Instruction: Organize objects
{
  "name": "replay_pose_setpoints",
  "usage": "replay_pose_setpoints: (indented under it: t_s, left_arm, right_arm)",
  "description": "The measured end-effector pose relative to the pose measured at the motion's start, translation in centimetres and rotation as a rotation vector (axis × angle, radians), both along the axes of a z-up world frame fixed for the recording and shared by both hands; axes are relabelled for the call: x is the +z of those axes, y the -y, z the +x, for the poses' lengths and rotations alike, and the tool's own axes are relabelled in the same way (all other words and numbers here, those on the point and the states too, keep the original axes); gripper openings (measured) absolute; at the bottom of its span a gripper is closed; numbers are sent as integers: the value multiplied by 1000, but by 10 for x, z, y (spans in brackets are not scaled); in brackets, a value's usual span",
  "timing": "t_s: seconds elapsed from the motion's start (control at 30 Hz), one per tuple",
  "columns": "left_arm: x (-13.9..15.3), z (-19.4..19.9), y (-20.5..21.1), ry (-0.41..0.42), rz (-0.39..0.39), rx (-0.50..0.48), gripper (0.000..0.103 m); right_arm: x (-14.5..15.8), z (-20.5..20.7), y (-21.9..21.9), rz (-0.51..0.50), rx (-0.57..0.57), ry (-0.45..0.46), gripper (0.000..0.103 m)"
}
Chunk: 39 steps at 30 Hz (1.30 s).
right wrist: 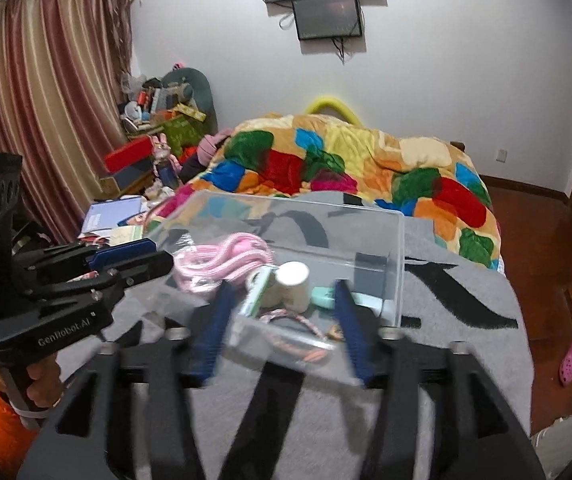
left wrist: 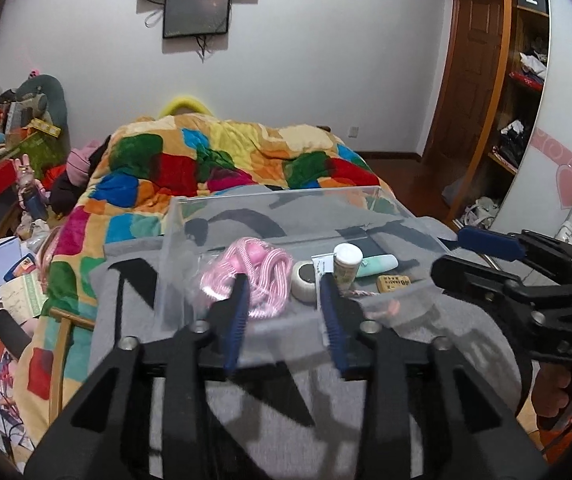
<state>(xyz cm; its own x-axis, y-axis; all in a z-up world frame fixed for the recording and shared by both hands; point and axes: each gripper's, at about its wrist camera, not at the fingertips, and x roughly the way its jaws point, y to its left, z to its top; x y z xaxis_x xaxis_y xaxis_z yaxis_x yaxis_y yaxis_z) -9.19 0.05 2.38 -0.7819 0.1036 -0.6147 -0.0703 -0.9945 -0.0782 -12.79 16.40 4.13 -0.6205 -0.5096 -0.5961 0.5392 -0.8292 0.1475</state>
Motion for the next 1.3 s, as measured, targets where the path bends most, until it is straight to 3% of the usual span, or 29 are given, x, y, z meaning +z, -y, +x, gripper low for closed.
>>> replay_pose_setpoints:
  t_s: [0.27, 0.37, 0.53, 0.73, 1.3]
  left_arm:
    - [-3, 28, -2, -55, -26, 34, 81]
    - [-5, 34, -3, -66, -18, 38, 87]
    - [-12, 37, -6, -67, -28, 38, 94]
    - [-26, 33, -6, -29, -12, 41, 94]
    - [-30, 37, -2, -26, 13, 42, 94]
  right_arm:
    - [-1, 35, -5, 0, -24, -80, 83]
    - [-5, 36, -11, -8, -35, -75, 87]
    - [-19, 30, -17, -9, -56, -38, 87]
    - [-31, 29, -17, -2, -53, -15, 87]
    - [-29, 39, -13, 1, -34, -42, 87]
